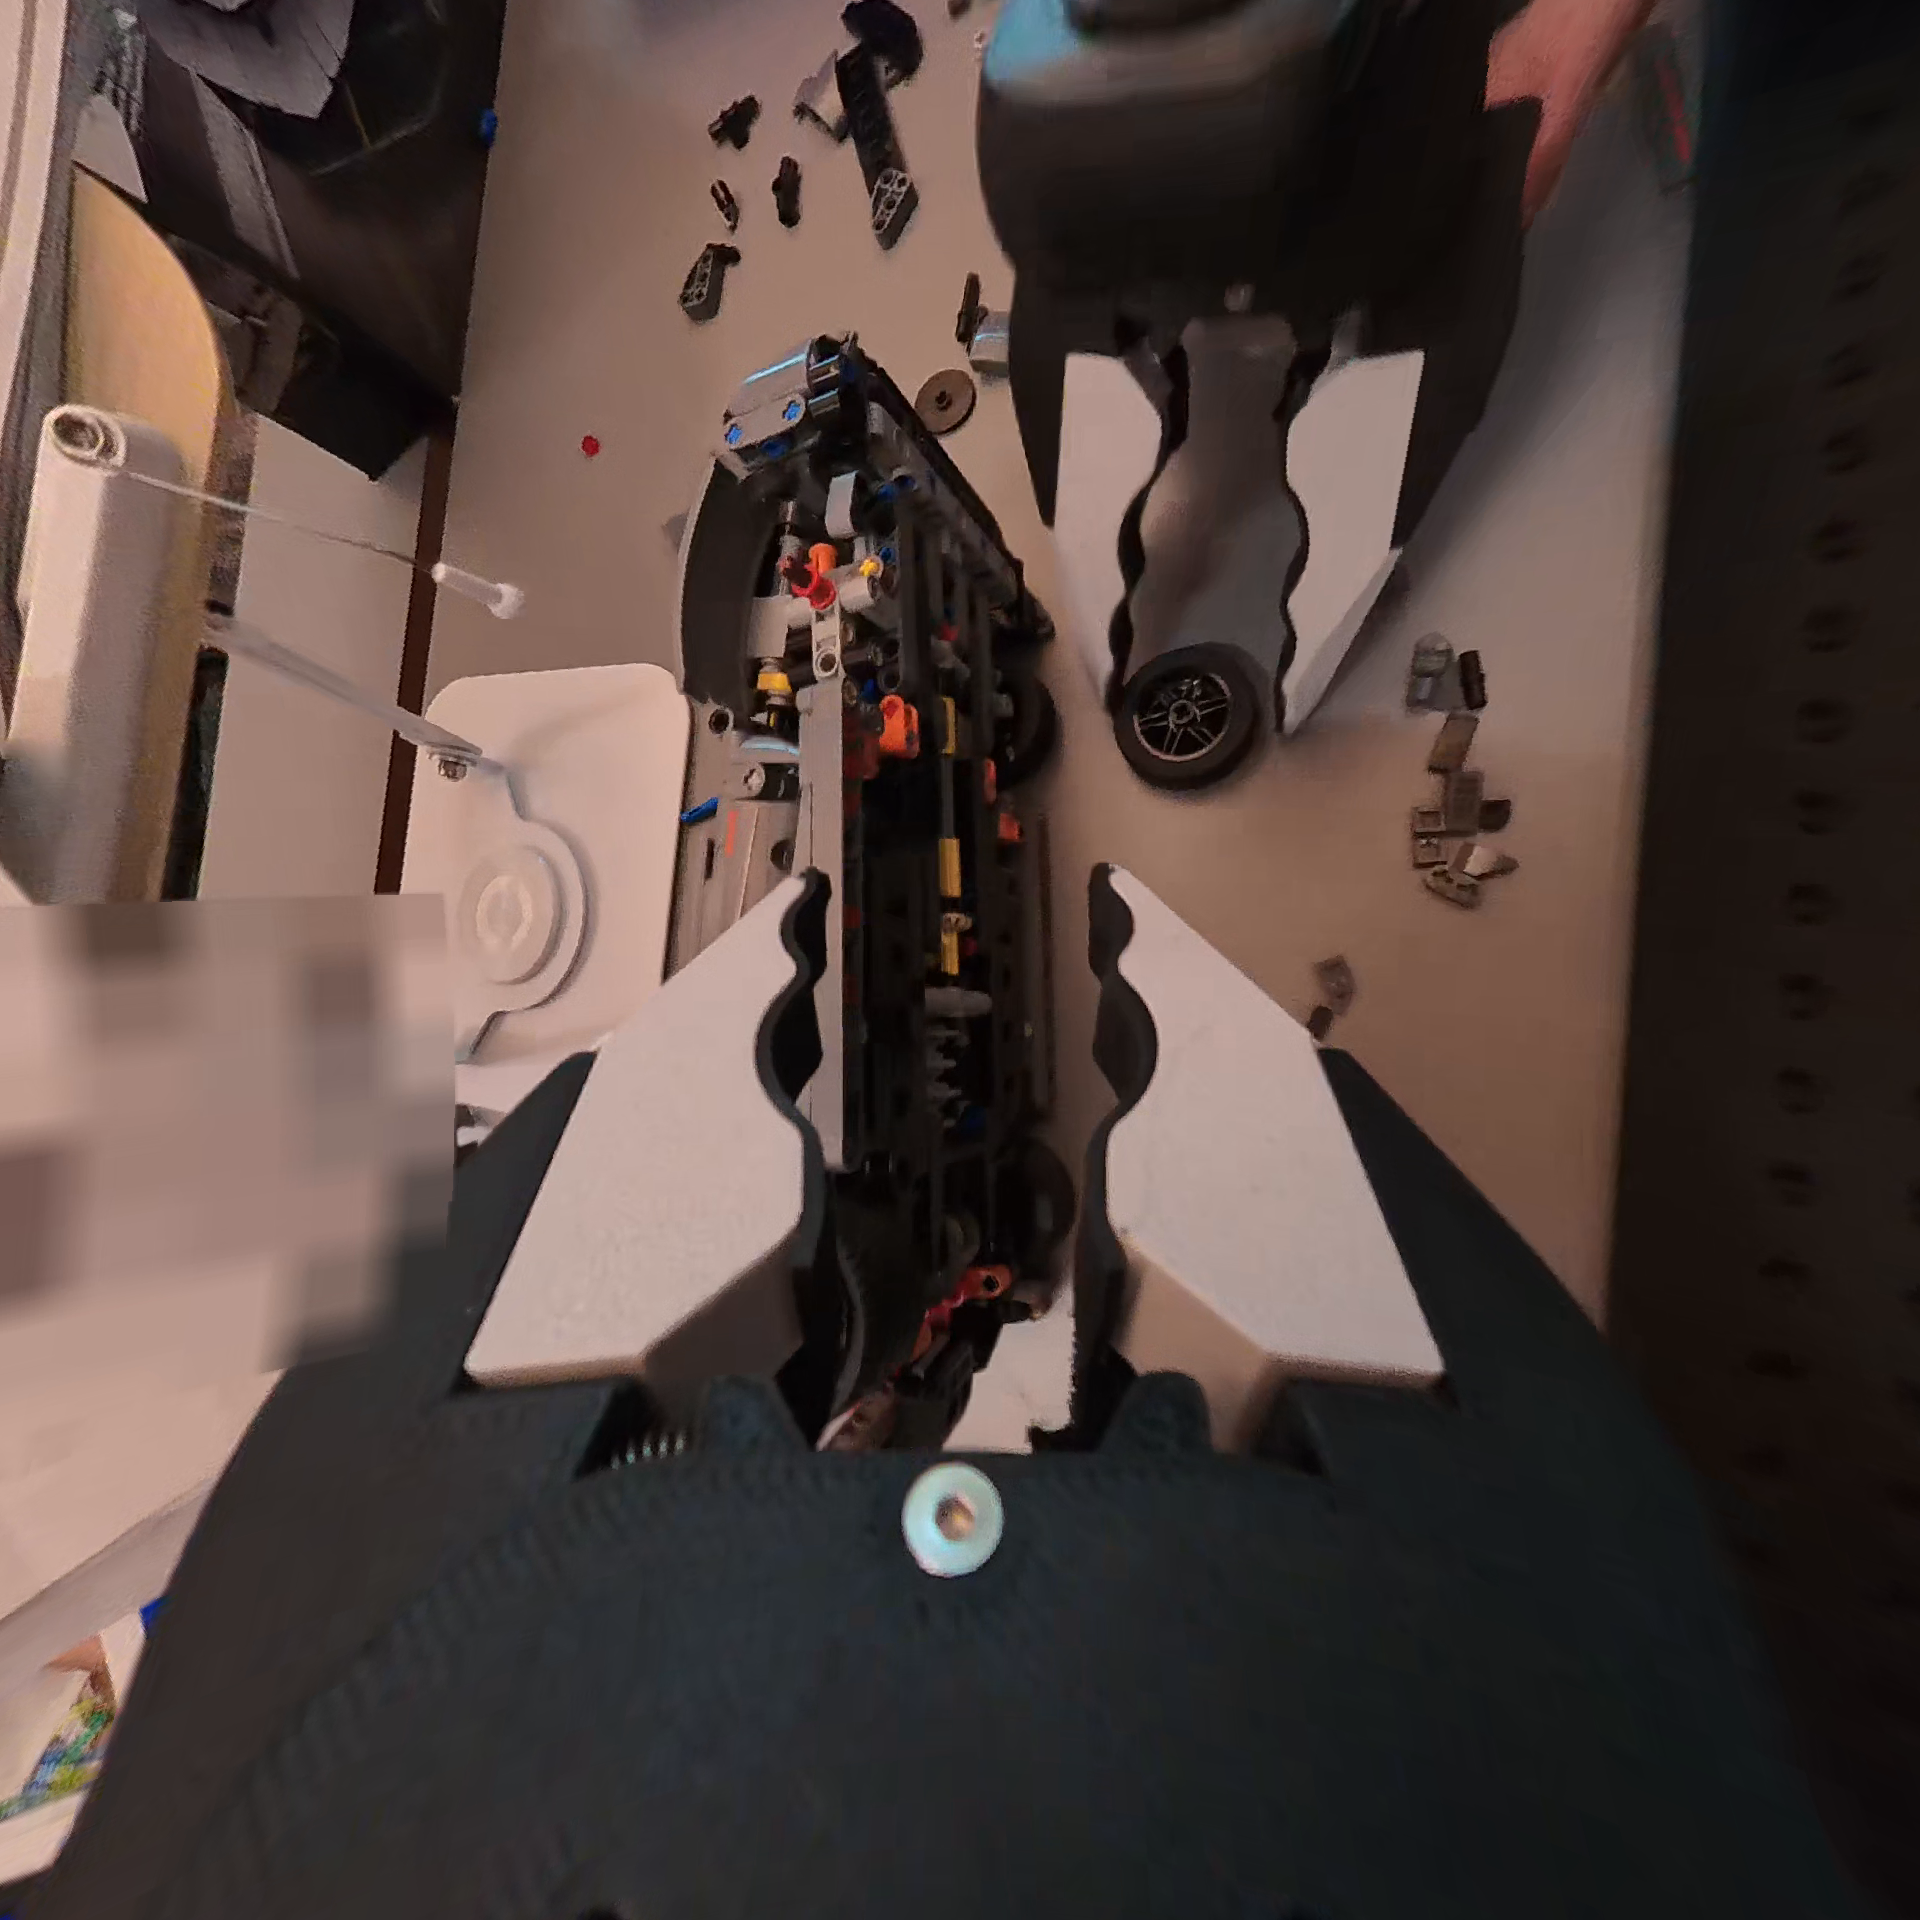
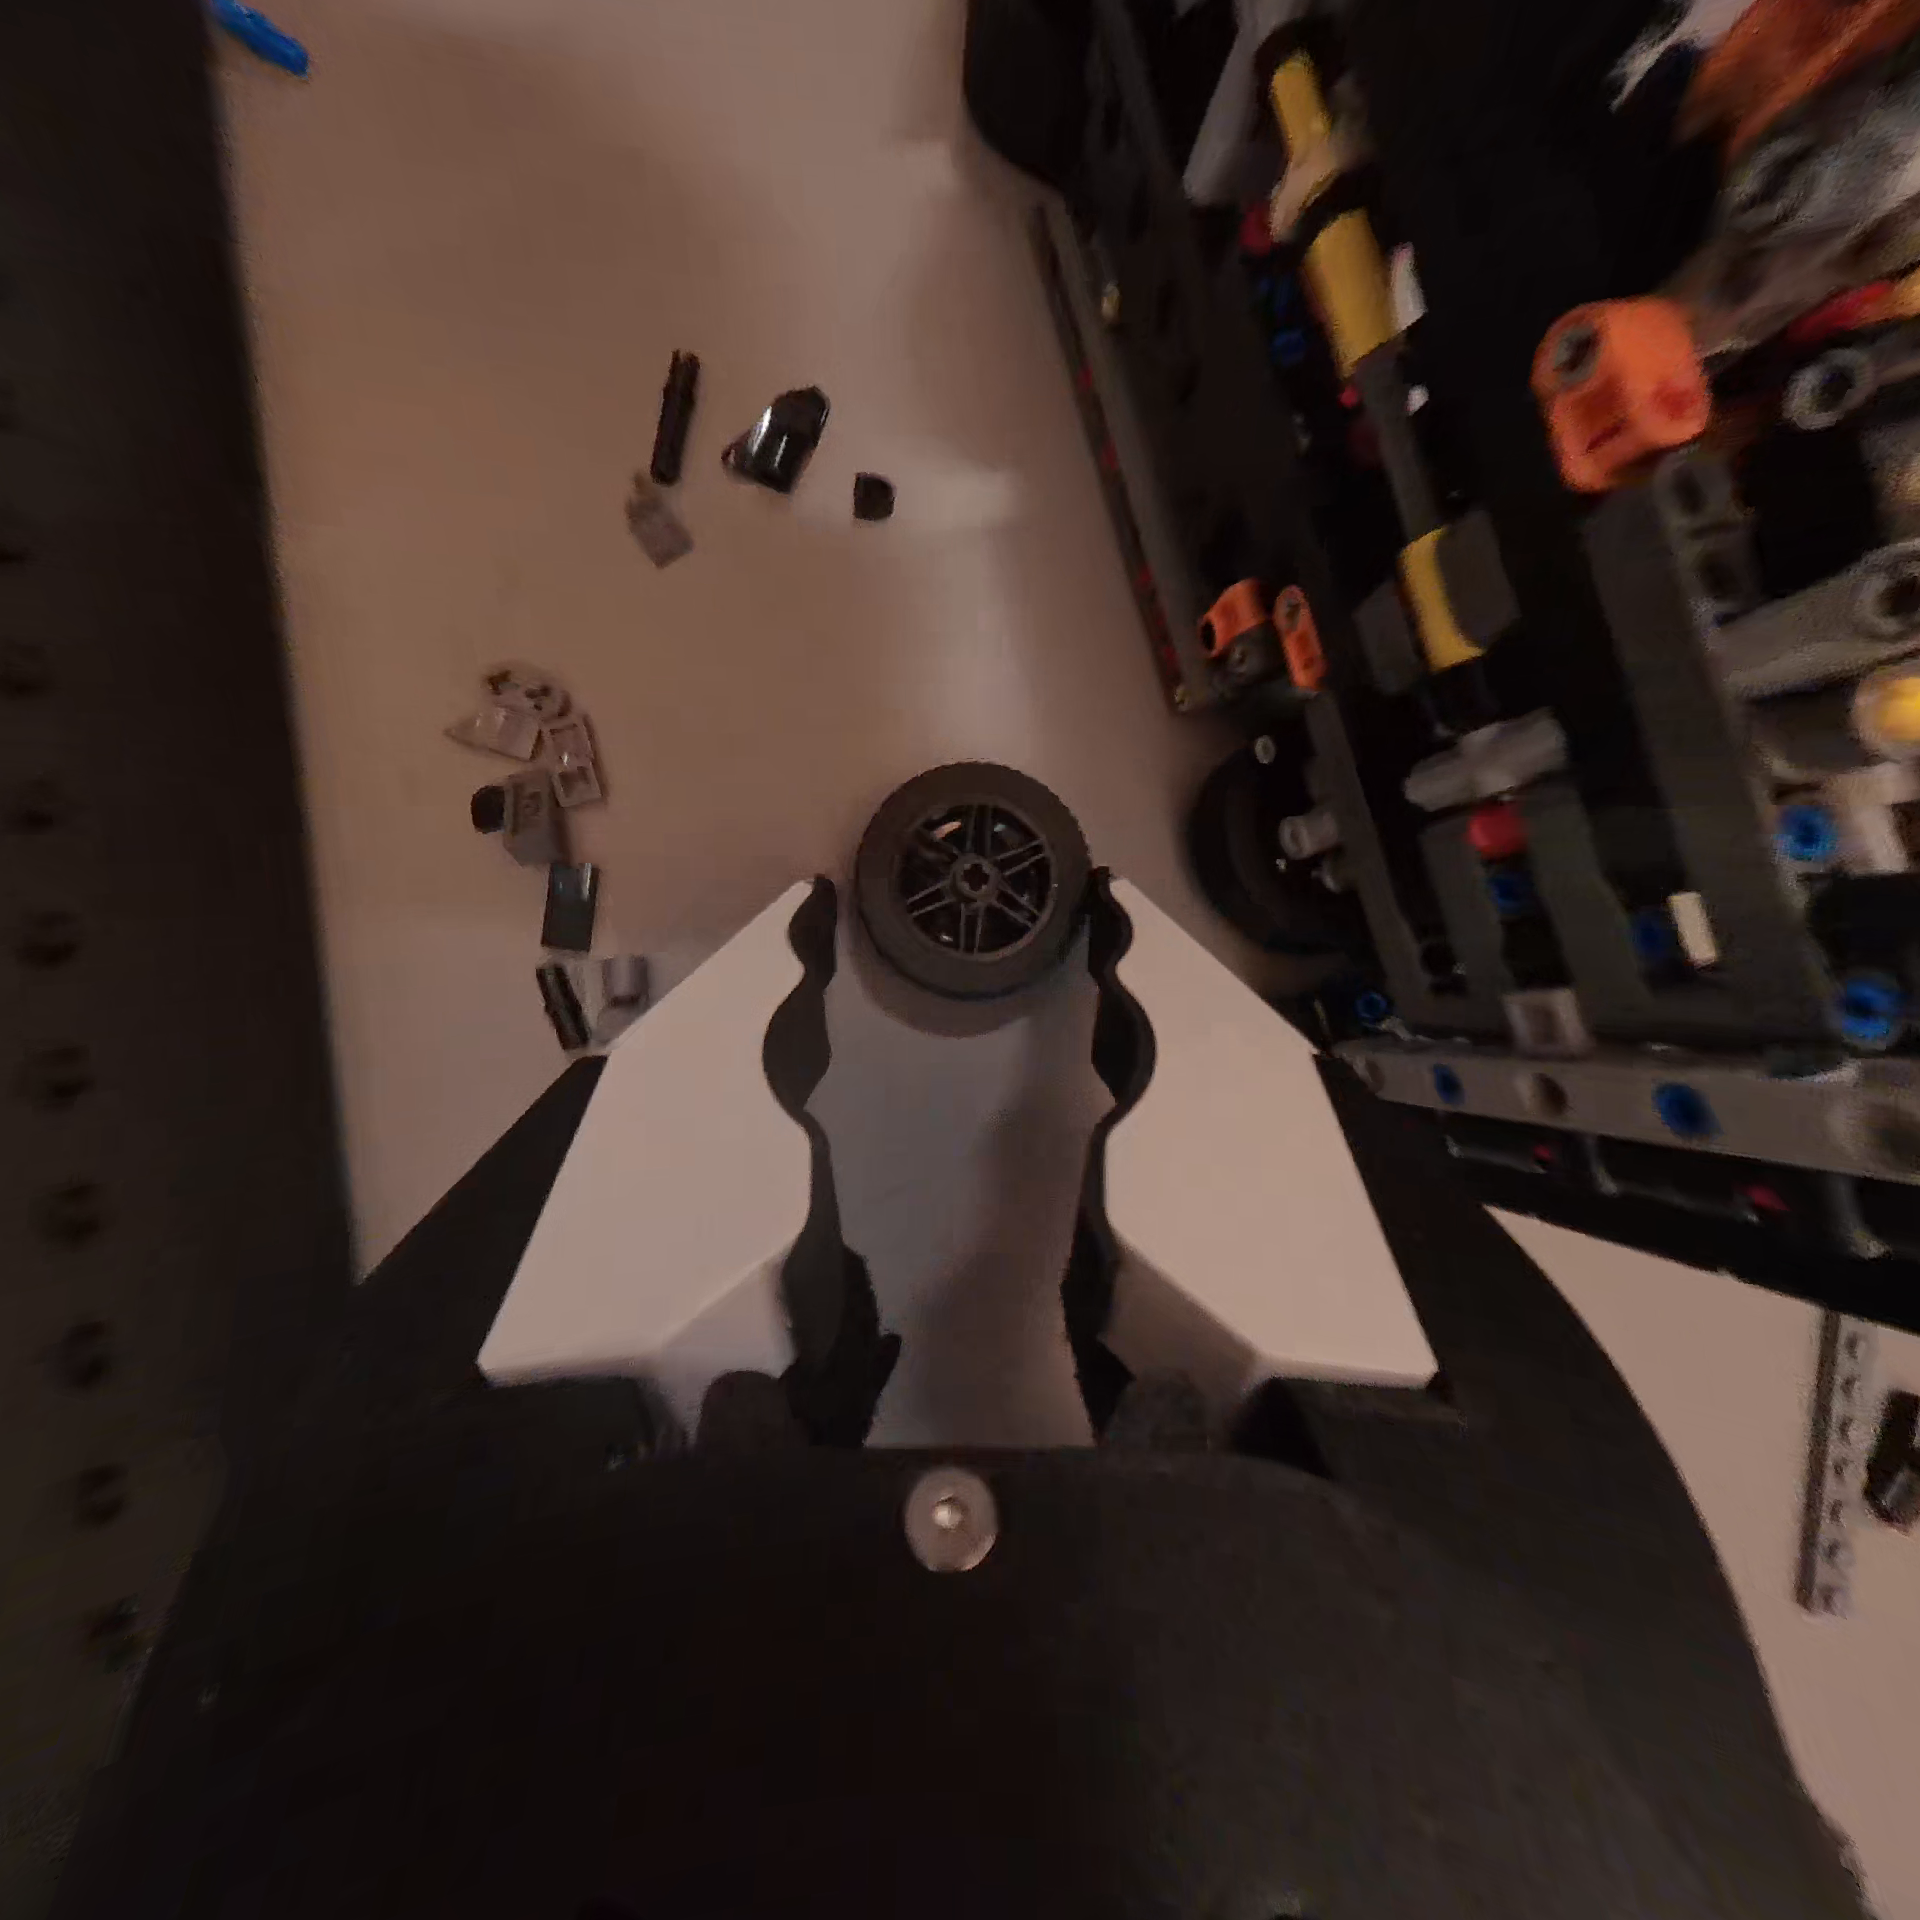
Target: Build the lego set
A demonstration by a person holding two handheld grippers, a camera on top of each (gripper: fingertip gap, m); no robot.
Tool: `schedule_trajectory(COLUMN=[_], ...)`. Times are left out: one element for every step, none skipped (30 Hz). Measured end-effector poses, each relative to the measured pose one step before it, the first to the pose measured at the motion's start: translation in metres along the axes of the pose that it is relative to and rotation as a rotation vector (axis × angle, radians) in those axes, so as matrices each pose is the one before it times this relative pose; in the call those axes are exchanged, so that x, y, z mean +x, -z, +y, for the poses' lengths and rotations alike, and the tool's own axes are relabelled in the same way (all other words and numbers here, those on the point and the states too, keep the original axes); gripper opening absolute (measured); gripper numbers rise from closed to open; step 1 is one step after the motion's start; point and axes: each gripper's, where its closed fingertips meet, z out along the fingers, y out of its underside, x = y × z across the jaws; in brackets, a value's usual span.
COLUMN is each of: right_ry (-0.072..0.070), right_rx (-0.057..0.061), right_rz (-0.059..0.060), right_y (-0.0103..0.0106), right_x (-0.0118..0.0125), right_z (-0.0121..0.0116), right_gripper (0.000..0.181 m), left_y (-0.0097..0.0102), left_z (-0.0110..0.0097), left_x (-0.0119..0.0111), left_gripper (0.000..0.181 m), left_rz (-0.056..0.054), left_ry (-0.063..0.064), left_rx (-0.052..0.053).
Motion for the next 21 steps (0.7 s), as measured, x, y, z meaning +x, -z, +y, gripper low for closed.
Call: schedule_trajectory(right_ry=[-0.0130, -0.0115, -0.0009, 0.0085, 0.0008, -0.0095, -0.0057, 0.0034, 0.0063, 0.0056, 0.0066, 0.0131, 0.0202, 0.0220, 0.0186, 0.0100, 0.0017, -0.0016, 0.0001, 0.0030, 0.0062], right_rx=[0.0181, 0.0078, -0.0035, -0.0019, 0.0070, 0.0182, 0.0208, 0.0227, 0.0305, 0.0397, 0.0414, 0.0328, 0.0183, 0.0019, -0.0070, -0.0068, -0.0021, -0.0004, -0.0039, -0.0102, -0.0129], right_rz=[0.0046, 0.0039, -0.0017, -0.0018, -0.0021, -0.0100, -0.0115, 0.0018, 0.0092, 0.0104, 0.0234, 0.0390, 0.0387, 0.0379, 0.0404, 0.0266, 0.0062, 0.0018, 0.0018, -0.0057, -0.0055], right_y=[-0.00188, -0.00149, -0.00096, 0.00038, 0.00118, 0.00224, 0.00396, 0.00638, 0.00906, 0.01115, 0.01213, 0.01212, 0.01050, 0.00816, 0.00557, 0.00289, 0.00086, -0.00058, -0.00163, -0.00275, -0.00328], right_x=[0.00114, 0.00132, 0.00023, -0.00014, -0.00027, -0.00120, -0.00169, -0.00027, 0.00082, 0.00160, 0.00458, 0.00780, 0.00885, 0.00996, 0.01156, 0.01056, 0.00772, 0.00642, 0.00519, 0.00294, 0.00175], right_z=[-0.00292, -0.00152, 0.00028, 0.00022, -0.00061, -0.00223, -0.00340, -0.00528, -0.00820, -0.01136, -0.01305, -0.01286, -0.01095, -0.00795, -0.00507, -0.00348, -0.00283, -0.00212, -0.00116, 0.00021, 0.00075], right_gripper=[0.043, 0.043, 0.043, 0.042, 0.042, 0.042, 0.042, 0.042, 0.042, 0.042, 0.042, 0.042, 0.042, 0.042, 0.042, 0.042, 0.041, 0.041, 0.041, 0.041, 0.042], left_y=[-0.00272, -0.00242, -0.00229, -0.00210, -0.00158, -0.00080, -0.00052, 0.00026, 0.00147, 0.00223, 0.00153, 0.00006, -0.00107, -0.00200, -0.00284, -0.00313, -0.00286, -0.00277, -0.00225, -0.00209, -0.00223], left_z=[-0.00140, -0.00094, 0.00016, 0.00100, 0.00055, 0.00010, 0.00047, 0.00002, -0.00260, -0.00474, -0.00395, -0.00127, 0.00026, -0.00011, 0.00011, 0.00046, 0.00091, 0.00027, -0.00037, 0.00041, 0.00224], left_x=[0.00060, -0.00005, -0.00035, -0.00010, -0.00089, -0.00252, -0.00264, -0.00279, -0.00316, -0.00151, -0.00021, -0.00103, -0.00275, -0.00169, 0.00105, -0.00001, -0.00018, 0.00155, 0.00147, 0.00034, 0.00102], left_gripper=[0.048, 0.048, 0.048, 0.048, 0.048, 0.048, 0.048, 0.048, 0.047, 0.046, 0.045, 0.046, 0.047, 0.047, 0.047, 0.046, 0.045, 0.045, 0.044, 0.044, 0.043], left_rz=[0.0004, -0.0022, 0.0000, 0.0034, -0.0028, -0.0128, -0.0126, -0.0139, -0.0206, -0.0117, -0.0008, 0.0000, -0.0105, -0.0069, 0.0081, 0.0002, -0.0016, 0.0089, 0.0056, -0.0038, -0.0007], left_ry=[-0.0090, -0.0049, 0.0008, 0.0010, -0.0011, 0.0000, 0.0017, 0.0018, -0.0037, -0.0084, -0.0048, -0.0002, -0.0028, -0.0110, -0.0113, -0.0053, -0.0036, -0.0040, -0.0058, -0.0071, -0.0084], left_rx=[0.0047, 0.0043, -0.0003, -0.0019, 0.0037, 0.0084, 0.0050, 0.0055, 0.0190, 0.0275, 0.0178, -0.0033, -0.0125, -0.0047, -0.0044, -0.0059, -0.0082, -0.0060, -0.0011, -0.0035, -0.0133])
